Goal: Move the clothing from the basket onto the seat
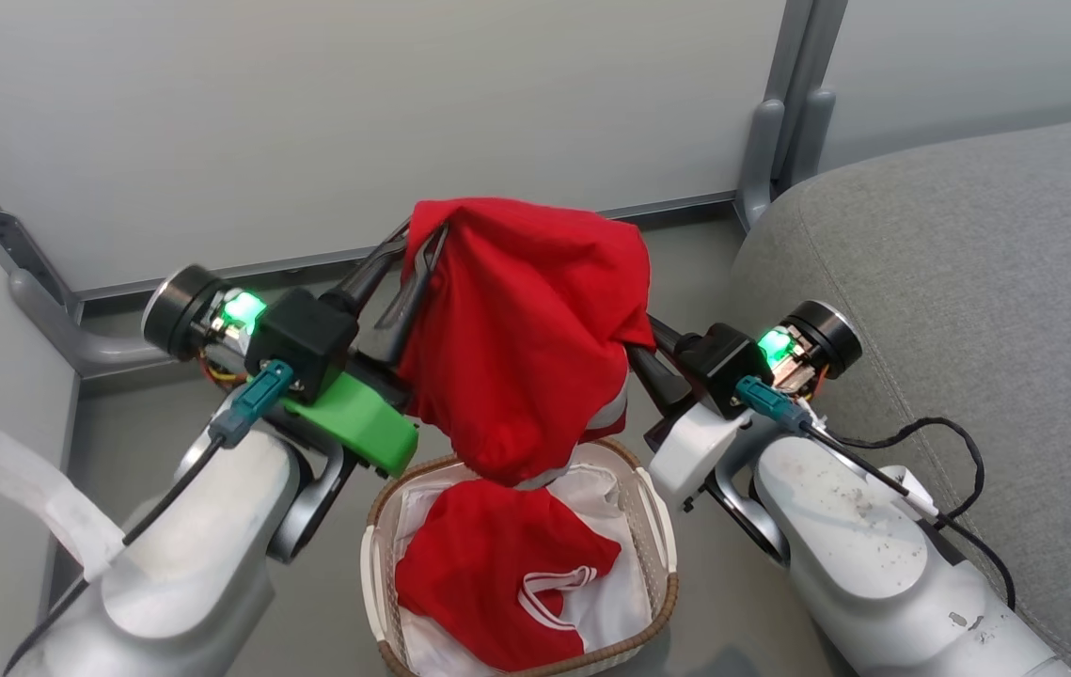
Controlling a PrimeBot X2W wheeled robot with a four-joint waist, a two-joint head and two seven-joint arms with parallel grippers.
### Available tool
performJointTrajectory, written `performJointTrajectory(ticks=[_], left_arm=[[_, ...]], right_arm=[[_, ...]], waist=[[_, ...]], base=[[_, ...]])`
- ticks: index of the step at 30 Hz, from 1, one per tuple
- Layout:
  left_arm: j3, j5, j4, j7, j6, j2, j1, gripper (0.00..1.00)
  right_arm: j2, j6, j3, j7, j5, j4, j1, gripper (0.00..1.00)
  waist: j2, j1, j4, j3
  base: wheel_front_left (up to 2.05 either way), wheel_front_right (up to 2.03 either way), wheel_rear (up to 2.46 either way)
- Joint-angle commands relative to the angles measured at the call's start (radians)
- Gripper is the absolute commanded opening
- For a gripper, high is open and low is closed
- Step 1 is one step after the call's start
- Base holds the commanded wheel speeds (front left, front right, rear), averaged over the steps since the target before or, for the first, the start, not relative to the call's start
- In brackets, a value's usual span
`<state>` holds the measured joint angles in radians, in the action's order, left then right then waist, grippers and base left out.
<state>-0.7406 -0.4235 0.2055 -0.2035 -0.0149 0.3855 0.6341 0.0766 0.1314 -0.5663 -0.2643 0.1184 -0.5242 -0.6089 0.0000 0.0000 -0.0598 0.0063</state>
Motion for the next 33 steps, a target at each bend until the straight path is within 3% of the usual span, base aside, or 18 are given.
performJointTrajectory(ticks=[1, 7, 12, 25, 33], left_arm=[[0.009, -0.013, 0.006, -0.012, 0.012, -0.006, -0.036, 1.00], [0.035, -0.067, 0.021, -0.048, 0.052, -0.048, -0.160, 1.00], [0.041, -0.076, 0.032, -0.061, 0.059, -0.087, -0.236, 1.00], [0.081, -0.028, 0.044, -0.062, 0.019, -0.146, -0.324, 1.00], [0.110, 0.004, 0.019, -0.061, 0.003, -0.189, -0.359, 1.00]], right_arm=[[0.003, -0.001, 0.012, 0.000, 0.003, 0.011, 0.015, 0.00], [0.009, -0.001, 0.067, -0.001, -0.019, 0.043, 0.029, 0.00], [0.016, -0.001, 0.107, 0.000, -0.041, 0.054, 0.046, 0.00], [0.033, -0.001, 0.183, 0.000, -0.069, 0.080, 0.084, 0.00], [0.074, -0.001, 0.246, 0.000, -0.081, 0.106, 0.114, 0.00]], waist=[[0.0000, 0.0000, -0.004, 0.003], [0.0000, 0.0000, -0.014, 0.015], [0.0000, 0.0000, -0.019, 0.025], [0.0000, 0.0000, -0.054, 0.049], [0.0000, 0.0000, -0.141, 0.070]], base=[[0.00, 0.00, 0.00], [0.00, 0.00, 0.00], [0.00, 0.00, 0.00], [0.00, 0.00, 0.00], [0.00, 0.00, 0.00]])
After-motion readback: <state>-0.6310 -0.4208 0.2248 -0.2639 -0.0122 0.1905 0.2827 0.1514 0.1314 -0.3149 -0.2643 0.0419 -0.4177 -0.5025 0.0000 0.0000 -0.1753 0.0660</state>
